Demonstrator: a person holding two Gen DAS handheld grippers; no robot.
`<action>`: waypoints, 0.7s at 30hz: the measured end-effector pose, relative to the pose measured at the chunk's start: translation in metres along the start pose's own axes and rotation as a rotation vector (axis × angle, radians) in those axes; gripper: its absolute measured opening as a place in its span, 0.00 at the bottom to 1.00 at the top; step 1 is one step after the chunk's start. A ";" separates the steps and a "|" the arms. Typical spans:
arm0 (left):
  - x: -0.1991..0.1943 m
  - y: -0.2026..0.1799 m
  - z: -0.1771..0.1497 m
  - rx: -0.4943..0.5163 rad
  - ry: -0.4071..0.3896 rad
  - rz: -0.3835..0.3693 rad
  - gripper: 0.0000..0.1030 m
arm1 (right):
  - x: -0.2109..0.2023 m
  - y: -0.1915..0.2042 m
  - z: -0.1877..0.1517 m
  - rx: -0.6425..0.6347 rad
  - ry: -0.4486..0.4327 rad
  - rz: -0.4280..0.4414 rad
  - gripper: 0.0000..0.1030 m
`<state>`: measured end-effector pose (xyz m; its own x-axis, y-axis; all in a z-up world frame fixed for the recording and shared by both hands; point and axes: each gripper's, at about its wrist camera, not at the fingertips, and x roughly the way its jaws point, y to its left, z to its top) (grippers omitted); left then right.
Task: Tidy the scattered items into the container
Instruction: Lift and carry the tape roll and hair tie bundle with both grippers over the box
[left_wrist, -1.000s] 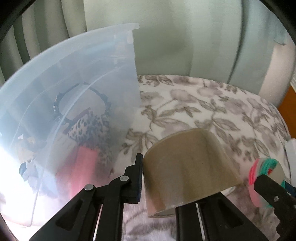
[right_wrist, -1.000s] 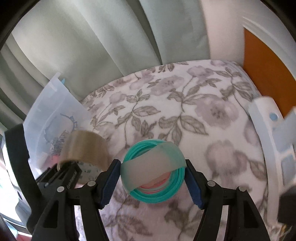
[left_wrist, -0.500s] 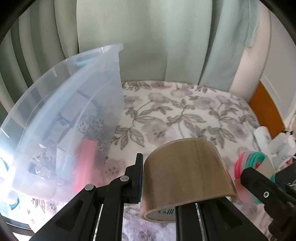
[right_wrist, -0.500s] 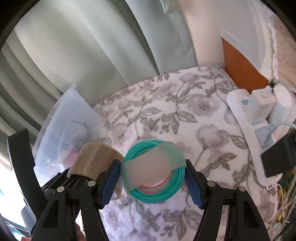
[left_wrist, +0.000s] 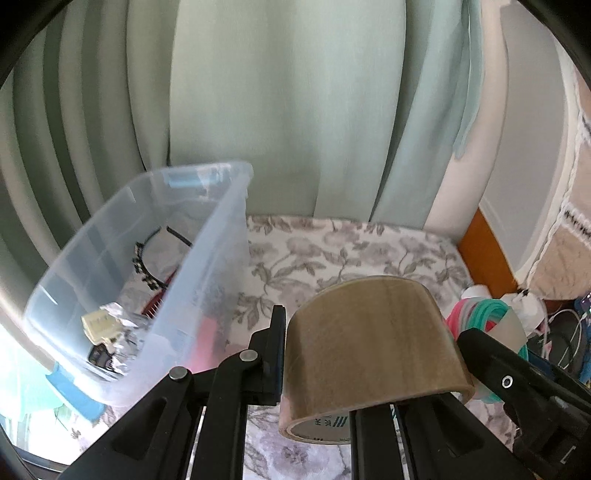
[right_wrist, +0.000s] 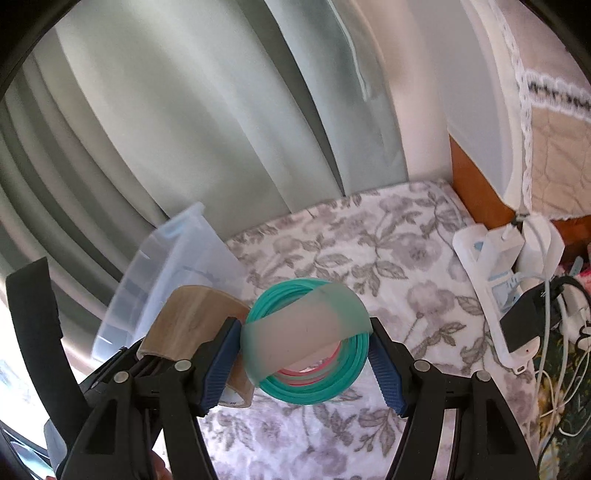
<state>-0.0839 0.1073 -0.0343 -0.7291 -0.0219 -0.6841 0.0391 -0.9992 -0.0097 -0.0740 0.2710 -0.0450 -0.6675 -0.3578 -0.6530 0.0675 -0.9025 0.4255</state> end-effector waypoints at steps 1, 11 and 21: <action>-0.004 0.002 0.002 -0.004 -0.008 -0.002 0.13 | -0.004 0.004 0.001 -0.005 -0.009 0.004 0.69; -0.046 0.026 0.017 -0.034 -0.100 -0.021 0.13 | -0.041 0.045 0.008 -0.073 -0.100 0.036 0.69; -0.083 0.059 0.030 -0.084 -0.184 -0.028 0.13 | -0.072 0.095 0.016 -0.152 -0.192 0.078 0.69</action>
<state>-0.0417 0.0488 0.0440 -0.8428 -0.0074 -0.5381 0.0681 -0.9933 -0.0931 -0.0310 0.2152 0.0522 -0.7832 -0.3892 -0.4850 0.2259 -0.9047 0.3613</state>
